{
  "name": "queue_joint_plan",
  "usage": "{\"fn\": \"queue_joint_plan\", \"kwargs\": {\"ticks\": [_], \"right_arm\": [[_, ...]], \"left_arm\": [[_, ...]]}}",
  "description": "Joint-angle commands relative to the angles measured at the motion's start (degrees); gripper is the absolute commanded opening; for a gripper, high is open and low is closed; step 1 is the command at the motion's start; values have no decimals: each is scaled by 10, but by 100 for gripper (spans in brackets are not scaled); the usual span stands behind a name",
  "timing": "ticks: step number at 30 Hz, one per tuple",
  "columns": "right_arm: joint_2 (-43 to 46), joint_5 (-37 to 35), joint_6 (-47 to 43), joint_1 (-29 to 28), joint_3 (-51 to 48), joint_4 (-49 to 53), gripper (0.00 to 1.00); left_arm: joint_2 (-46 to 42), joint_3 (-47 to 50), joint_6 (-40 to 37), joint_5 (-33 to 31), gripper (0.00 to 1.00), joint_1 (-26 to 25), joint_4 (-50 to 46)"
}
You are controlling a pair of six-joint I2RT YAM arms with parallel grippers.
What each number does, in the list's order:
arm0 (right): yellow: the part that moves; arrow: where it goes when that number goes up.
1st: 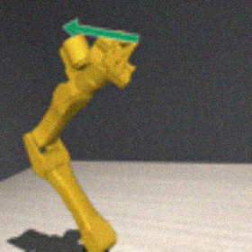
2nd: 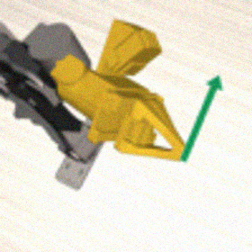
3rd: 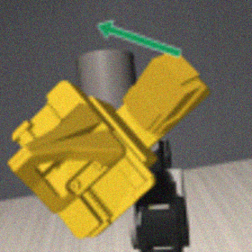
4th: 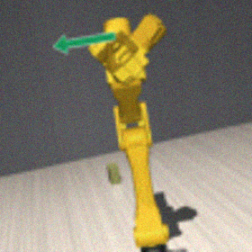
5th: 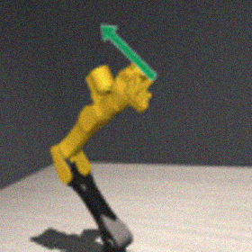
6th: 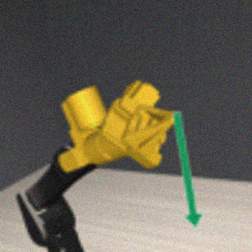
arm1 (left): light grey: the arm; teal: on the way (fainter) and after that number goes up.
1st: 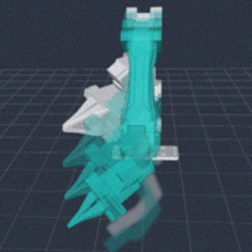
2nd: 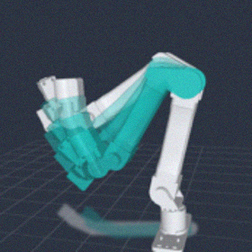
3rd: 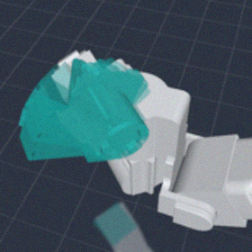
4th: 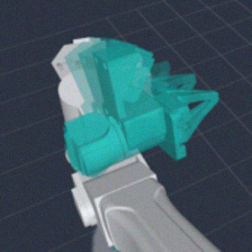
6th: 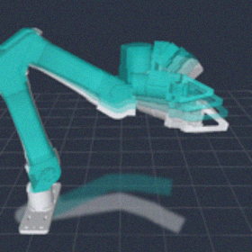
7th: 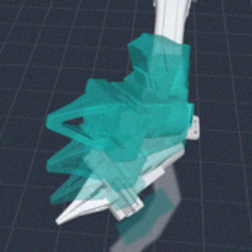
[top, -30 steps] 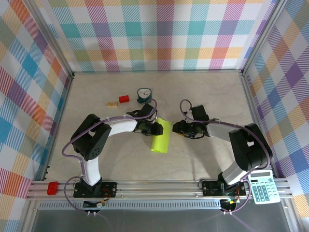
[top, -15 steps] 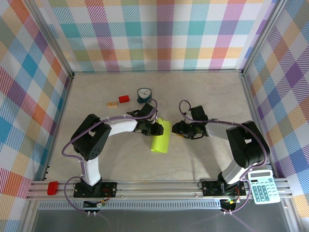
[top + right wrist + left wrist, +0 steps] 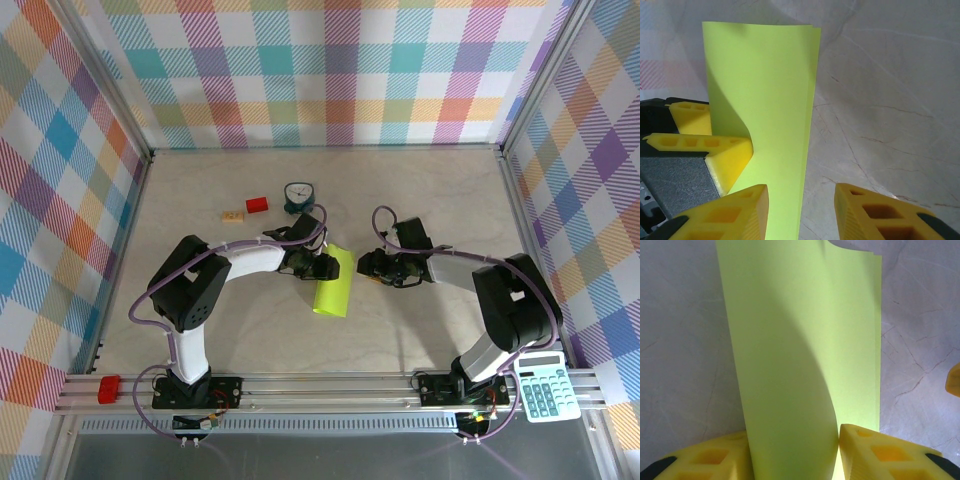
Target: Fold a paper plane with a square sheet of paper (fold left side to right side)
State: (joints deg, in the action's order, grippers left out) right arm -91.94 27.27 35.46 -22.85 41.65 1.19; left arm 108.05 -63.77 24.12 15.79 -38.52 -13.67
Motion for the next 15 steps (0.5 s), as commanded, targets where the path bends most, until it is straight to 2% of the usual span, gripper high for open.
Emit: {"fn": "queue_joint_plan", "kwargs": {"ticks": [1,15], "right_arm": [[13,1,-10,1,5,10,40],[12,11,-3,1,3,-3,39]], "left_arm": [[56,14,-20,-33,47,-8,-18],[60,9,-24,-34,48,-7,-43]]}}
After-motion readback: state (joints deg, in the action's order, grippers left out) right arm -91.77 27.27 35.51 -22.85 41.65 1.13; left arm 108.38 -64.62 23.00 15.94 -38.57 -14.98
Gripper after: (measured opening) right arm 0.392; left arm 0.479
